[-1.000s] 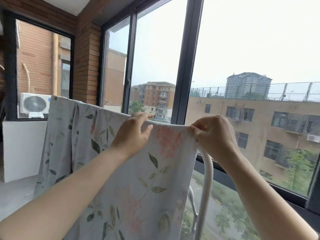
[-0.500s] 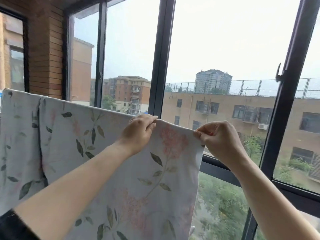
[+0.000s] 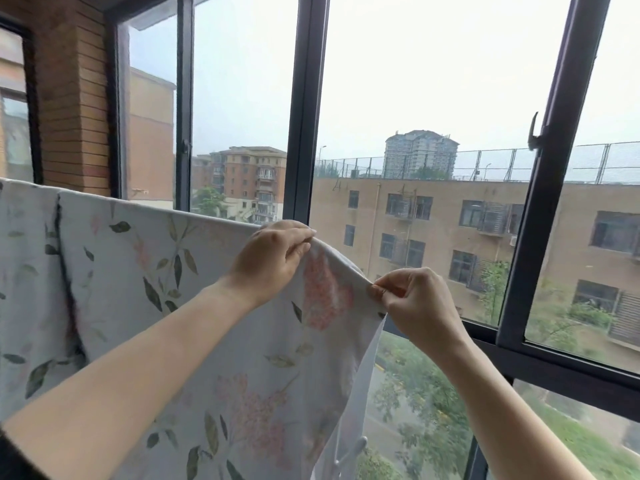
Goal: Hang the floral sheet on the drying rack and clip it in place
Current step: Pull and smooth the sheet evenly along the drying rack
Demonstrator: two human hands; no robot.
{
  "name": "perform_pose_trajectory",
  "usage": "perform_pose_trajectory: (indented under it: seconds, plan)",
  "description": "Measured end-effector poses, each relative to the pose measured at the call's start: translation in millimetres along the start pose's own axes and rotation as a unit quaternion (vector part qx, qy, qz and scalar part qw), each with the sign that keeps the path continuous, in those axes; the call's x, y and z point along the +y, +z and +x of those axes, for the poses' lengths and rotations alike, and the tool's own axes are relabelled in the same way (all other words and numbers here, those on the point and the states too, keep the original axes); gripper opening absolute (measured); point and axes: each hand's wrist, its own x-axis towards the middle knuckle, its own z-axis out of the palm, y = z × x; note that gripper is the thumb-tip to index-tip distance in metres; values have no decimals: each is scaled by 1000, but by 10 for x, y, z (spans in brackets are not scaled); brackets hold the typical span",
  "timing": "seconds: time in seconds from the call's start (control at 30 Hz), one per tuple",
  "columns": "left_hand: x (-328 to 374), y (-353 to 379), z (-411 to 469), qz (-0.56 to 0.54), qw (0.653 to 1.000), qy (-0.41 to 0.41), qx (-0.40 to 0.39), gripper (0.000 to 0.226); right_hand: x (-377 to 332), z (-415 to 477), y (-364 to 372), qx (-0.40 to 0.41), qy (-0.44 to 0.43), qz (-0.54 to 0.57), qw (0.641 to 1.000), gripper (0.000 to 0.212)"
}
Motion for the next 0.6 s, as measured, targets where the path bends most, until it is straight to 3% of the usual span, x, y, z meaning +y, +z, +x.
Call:
perform_pose_trajectory:
  seconds: [0.23,0.6]
  plan:
    - [131,194,65,11,1000,26,-3,20,209,-101,-32,5,-18,13,1000,12]
    - [327,369,54,59,993,69,-72,22,586,-368,112,30,-12,59,998,14]
